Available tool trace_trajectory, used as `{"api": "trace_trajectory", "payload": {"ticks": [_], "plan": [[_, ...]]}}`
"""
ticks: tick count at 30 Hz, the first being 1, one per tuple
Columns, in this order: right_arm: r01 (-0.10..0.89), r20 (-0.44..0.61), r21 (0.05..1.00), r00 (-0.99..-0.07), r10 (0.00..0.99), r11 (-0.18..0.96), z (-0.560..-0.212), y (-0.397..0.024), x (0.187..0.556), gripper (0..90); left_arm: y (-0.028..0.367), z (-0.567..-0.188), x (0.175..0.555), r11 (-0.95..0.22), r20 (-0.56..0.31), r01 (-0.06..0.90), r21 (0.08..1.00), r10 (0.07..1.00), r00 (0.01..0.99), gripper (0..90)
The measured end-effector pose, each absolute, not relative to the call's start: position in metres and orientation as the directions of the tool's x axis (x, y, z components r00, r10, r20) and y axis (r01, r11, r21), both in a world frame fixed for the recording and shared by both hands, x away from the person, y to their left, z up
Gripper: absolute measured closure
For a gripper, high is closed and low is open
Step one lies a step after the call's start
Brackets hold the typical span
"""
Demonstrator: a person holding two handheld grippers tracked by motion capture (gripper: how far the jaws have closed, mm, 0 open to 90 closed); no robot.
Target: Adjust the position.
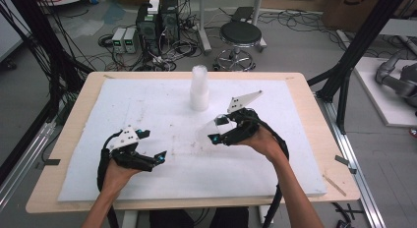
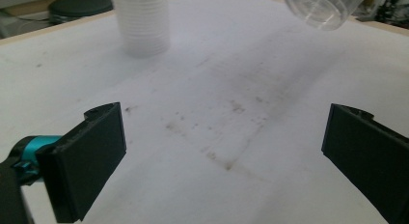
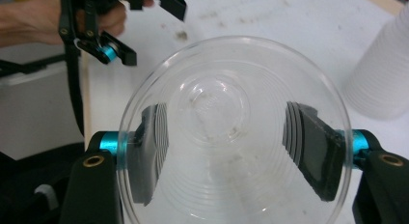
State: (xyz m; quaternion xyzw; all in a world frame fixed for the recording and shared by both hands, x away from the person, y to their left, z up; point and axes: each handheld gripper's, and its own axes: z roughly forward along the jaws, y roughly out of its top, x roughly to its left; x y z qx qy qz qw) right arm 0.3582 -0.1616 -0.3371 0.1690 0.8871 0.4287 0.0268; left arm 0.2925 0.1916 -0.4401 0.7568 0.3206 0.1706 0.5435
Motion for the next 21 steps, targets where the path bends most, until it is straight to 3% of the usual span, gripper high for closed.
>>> {"api": "trace_trajectory", "payload": {"ticks": [12, 21], "plan": [[0.349, 0.06, 0.633, -0.912, 0.405, 0.691, -0.335, -0.149, 0.372, 33.6, 0.212, -0.465, 0.291, -0.157, -0.114, 0.335, 0.929, 0.741, 0.662, 1.7], [0.364, 0.061, 0.601, -0.908, 0.414, 0.711, -0.338, -0.145, 0.376, 33.6, 0.215, -0.47, 0.293, -0.128, -0.134, 0.341, 0.931, 0.75, 0.648, 1.7]]}}
